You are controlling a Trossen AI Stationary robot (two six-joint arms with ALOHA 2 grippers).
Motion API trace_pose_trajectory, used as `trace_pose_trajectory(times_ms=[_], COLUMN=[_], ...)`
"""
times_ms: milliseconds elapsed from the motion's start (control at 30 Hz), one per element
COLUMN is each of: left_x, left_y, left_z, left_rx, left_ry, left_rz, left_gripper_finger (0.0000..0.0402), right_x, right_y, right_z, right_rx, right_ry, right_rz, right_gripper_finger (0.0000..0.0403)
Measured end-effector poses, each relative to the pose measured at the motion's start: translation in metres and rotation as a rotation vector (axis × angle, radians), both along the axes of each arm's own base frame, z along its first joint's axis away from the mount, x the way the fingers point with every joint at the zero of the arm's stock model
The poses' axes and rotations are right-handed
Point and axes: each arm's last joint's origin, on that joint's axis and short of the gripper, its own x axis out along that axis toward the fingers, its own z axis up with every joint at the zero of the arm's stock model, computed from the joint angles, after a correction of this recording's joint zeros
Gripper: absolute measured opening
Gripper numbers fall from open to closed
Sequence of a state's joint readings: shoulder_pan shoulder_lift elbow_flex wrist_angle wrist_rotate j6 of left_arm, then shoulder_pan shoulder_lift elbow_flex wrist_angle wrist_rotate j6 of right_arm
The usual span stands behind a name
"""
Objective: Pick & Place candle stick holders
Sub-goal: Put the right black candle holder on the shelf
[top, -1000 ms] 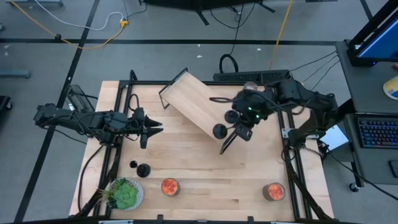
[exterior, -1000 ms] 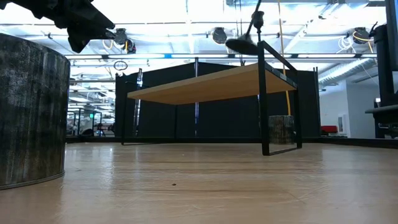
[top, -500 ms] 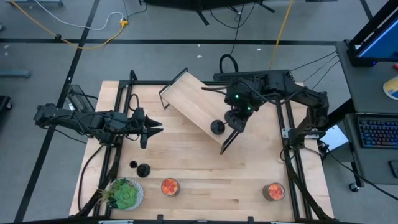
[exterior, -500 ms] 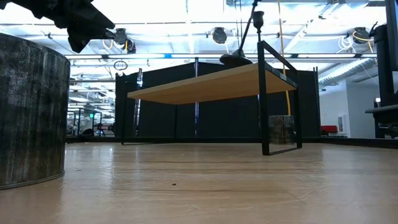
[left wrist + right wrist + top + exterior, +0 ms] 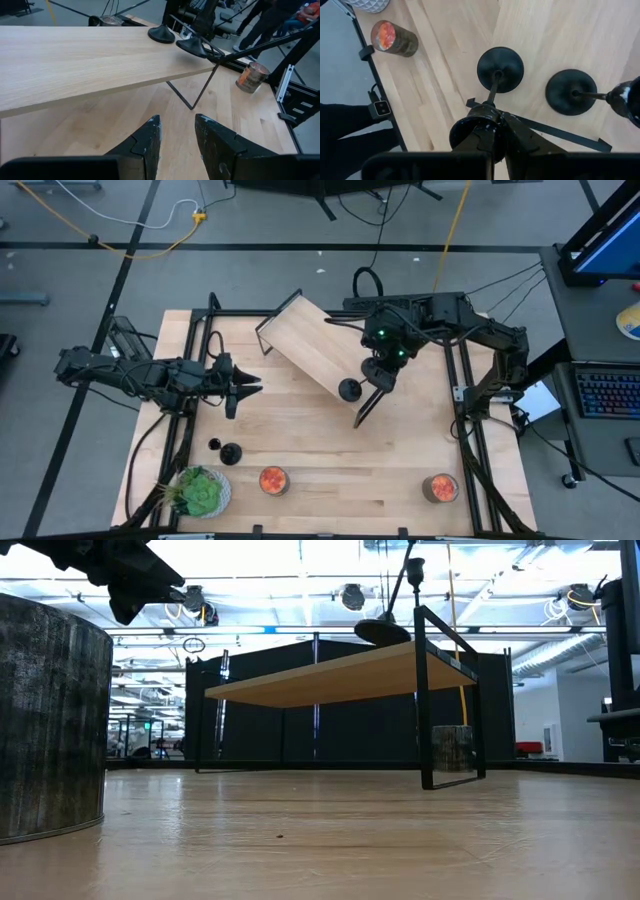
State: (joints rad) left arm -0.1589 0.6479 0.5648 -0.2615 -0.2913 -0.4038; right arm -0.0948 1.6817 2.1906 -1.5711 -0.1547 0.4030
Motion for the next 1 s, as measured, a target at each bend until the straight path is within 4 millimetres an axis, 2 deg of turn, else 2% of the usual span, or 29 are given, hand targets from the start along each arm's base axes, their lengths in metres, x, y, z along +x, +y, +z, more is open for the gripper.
trace_pose_trajectory(times_ms=[567, 767, 1000], left_x=[0.000, 0.000, 0.000], left_y=[0.000, 0.000, 0.000], left_z=[0.000, 0.000, 0.000], left_rx=[0.008, 0.016, 0.016], left_ry=[0.001, 0.002, 0.002], left_rz=[-0.003, -0.005, -0.006], left_gripper_finger=[0.0127, 0.0127, 0.0127], right_x=[-0.001, 0.003, 0.002], right_y=[-0.010, -0.010, -0.012], right_z=[0.000, -0.013, -0.014], right_rx=[0.002, 0.017, 0.003], right_ry=[0.000, 0.056, 0.058], right_rz=[-0.039, -0.051, -0.052], right_gripper_finger=[0.0008, 0.0008, 0.0008])
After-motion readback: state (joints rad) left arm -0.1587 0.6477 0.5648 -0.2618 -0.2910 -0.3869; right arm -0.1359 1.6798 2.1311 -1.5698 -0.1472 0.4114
